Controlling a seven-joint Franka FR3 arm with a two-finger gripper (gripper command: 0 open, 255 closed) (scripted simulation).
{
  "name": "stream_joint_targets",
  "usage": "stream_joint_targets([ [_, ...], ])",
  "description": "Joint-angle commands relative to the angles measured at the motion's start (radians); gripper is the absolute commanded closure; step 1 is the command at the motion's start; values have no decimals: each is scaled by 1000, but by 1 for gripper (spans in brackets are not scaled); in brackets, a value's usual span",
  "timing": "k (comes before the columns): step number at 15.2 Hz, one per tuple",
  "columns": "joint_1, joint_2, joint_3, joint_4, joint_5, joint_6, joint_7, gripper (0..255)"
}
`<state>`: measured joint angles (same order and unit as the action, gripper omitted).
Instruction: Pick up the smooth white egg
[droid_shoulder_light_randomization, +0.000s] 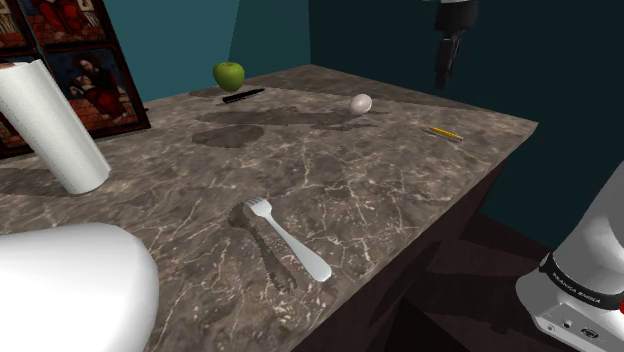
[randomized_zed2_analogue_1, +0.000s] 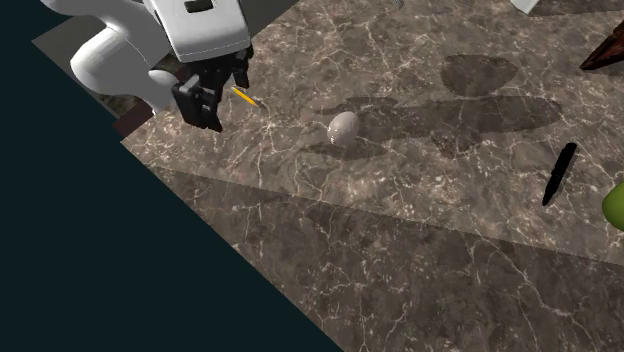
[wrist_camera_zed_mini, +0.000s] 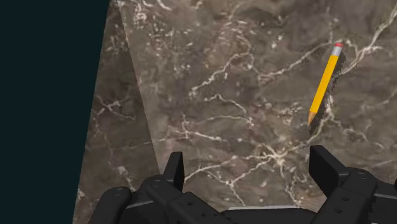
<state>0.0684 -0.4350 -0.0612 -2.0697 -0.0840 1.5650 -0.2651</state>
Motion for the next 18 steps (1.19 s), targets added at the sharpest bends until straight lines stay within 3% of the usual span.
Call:
stream_joint_targets([
  [1, 20, 108, 9, 103, 4, -32, -34, 0],
  [13, 111, 703, 87, 752, -20, -291, -216, 0],
  [18, 110, 686, 87, 661, -18, -216, -210, 0],
])
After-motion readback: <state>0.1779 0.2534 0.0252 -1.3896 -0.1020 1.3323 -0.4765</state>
